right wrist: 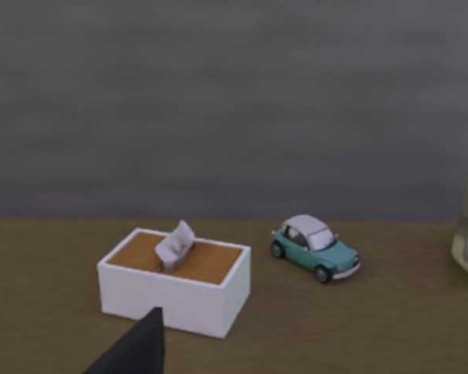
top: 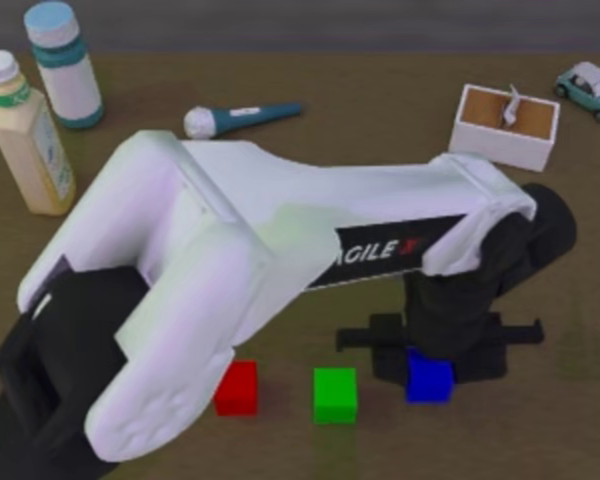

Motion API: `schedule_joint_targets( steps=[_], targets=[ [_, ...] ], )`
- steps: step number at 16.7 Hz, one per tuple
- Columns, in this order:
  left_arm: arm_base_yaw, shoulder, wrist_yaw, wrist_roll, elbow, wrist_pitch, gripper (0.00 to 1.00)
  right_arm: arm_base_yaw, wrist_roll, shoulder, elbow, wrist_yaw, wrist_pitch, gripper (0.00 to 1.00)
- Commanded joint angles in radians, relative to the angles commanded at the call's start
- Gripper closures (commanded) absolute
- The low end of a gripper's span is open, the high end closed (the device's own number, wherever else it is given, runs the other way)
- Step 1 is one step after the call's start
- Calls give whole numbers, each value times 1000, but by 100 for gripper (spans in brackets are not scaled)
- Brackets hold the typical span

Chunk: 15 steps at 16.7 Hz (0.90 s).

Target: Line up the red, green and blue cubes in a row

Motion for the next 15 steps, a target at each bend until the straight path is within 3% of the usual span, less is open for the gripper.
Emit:
schedule_joint_targets(
  steps=[8,15],
  targets=[
    [0,0,0,0,0,0,2,0,0,0,0,0,0,0],
    [0,0,0,0,0,0,0,0,0,0,0,0,0,0]
  ],
)
